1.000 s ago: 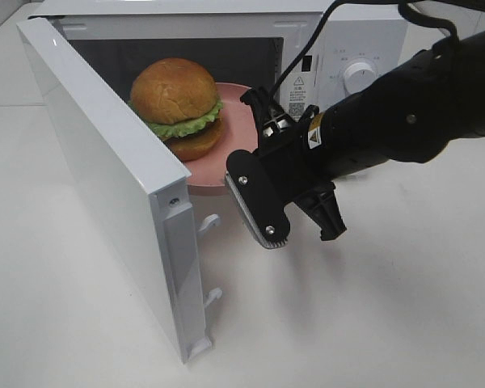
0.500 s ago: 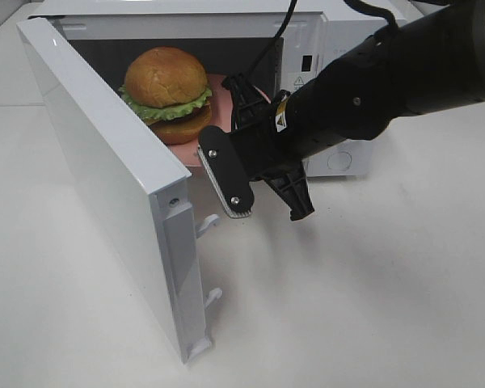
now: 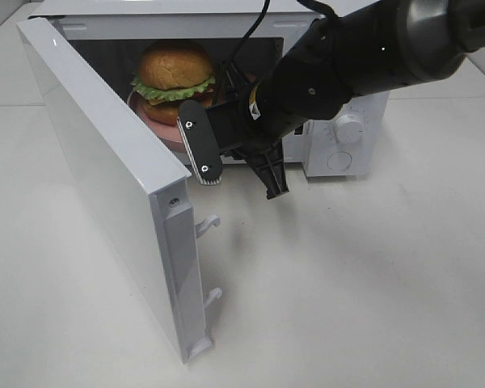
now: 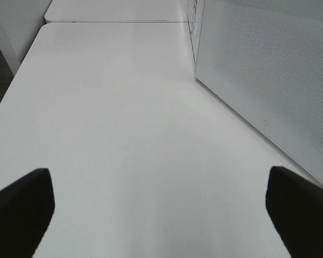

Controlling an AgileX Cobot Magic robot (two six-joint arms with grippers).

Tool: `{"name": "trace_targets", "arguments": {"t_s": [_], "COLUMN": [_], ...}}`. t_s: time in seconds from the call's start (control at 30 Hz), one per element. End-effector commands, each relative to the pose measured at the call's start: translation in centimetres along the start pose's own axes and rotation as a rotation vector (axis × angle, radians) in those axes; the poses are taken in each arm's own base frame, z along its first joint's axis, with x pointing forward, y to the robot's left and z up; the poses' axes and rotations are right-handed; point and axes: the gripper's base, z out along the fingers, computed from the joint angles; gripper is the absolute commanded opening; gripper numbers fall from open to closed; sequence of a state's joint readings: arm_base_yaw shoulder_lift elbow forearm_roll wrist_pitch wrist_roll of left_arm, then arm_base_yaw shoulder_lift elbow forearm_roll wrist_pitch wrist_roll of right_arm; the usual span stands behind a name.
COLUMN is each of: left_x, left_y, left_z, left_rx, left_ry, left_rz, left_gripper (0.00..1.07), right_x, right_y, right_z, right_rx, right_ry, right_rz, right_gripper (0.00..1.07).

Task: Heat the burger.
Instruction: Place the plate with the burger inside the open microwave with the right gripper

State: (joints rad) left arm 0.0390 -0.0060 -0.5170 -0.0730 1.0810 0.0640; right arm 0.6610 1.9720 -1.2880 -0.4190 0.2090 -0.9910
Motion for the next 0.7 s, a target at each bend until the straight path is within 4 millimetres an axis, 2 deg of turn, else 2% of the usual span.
{"name": "trace_targets", "arguments": {"t_s": [0.03, 0.43, 0.5, 0.7], "left_x": [0.0, 0.0, 0.0, 0.0], "left_y": [-0.1, -0.1, -0.1, -0.1], "left_z": [-0.2, -0.2, -0.2, -0.2], "left_rx": [0.004, 0.004, 0.004, 0.004], "left_ry": [-0.024, -0.024, -0.024, -0.024], "left_rz": [-0.006, -0.006, -0.006, -0.006], "left_gripper": [1.0, 1.0, 1.0, 1.0], "right_x": [-0.2, -0.3, -0.4, -0.3], "right_y": [-2.1, -3.1, -3.8, -4.6], "right_z": [-0.4, 2.6, 3.6, 4.7], "right_rx": [0.099, 0.077, 0.081, 0.077], "right_ry": [-0.028, 0.01, 0.02, 0.043], "right_rz": [0.021, 0.104, 0.133, 0.146], "right_gripper": [0.0, 0.0, 0.0, 0.0]}}
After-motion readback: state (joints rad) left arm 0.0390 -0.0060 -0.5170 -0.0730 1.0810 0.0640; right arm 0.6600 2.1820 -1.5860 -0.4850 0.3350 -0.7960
